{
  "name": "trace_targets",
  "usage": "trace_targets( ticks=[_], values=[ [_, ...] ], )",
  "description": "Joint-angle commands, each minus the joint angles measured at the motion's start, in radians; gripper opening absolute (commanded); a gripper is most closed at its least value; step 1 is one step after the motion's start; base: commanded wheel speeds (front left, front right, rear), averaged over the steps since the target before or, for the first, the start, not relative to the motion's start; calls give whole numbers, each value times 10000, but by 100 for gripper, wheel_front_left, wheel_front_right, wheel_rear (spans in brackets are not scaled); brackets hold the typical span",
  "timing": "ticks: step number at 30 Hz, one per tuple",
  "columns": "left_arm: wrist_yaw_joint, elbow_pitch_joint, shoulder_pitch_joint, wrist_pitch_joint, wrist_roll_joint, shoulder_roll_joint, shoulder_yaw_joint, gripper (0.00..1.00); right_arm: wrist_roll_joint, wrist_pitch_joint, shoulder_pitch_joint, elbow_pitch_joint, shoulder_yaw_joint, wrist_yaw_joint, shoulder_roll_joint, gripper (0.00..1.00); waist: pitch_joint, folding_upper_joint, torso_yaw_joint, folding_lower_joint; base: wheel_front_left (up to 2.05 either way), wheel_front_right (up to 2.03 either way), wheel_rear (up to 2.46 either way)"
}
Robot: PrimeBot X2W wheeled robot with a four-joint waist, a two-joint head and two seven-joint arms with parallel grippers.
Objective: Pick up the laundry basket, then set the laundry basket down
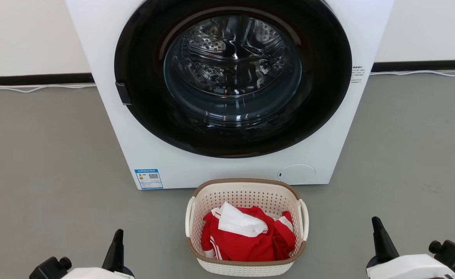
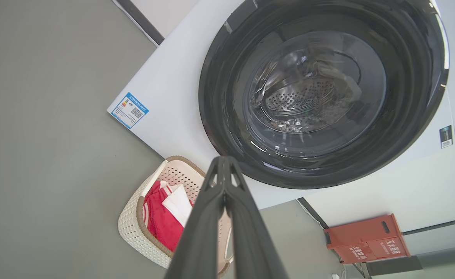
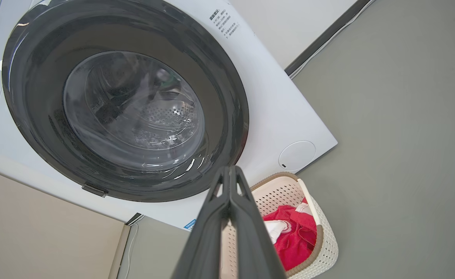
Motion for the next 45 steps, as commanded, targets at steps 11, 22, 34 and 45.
trace_targets(
  ticks=[11, 22, 34, 45],
  values=[
    [-182, -349, -691, 347, -1247, 69, 362, 0, 1530, 362, -643, -469, -31, 42, -40, 0, 47, -1, 34, 0, 0, 0, 0],
    [-282, -397, -833, 671, -2337, 67, 509, 0, 2874, 678, -719, -599, -132, 48, -38, 0, 94, -1, 68, 0, 0, 0, 0],
    [-382, -445, -974, 993, -3421, 65, 655, 0, 4211, 992, -793, -728, -232, 55, -36, 0, 140, -1, 101, 0, 0, 0, 0],
    [-482, -493, -1117, 1316, -4512, 63, 802, 0, 5555, 1308, -869, -858, -333, 61, -35, 0, 187, -1, 134, 0, 0, 0, 0]
  ],
)
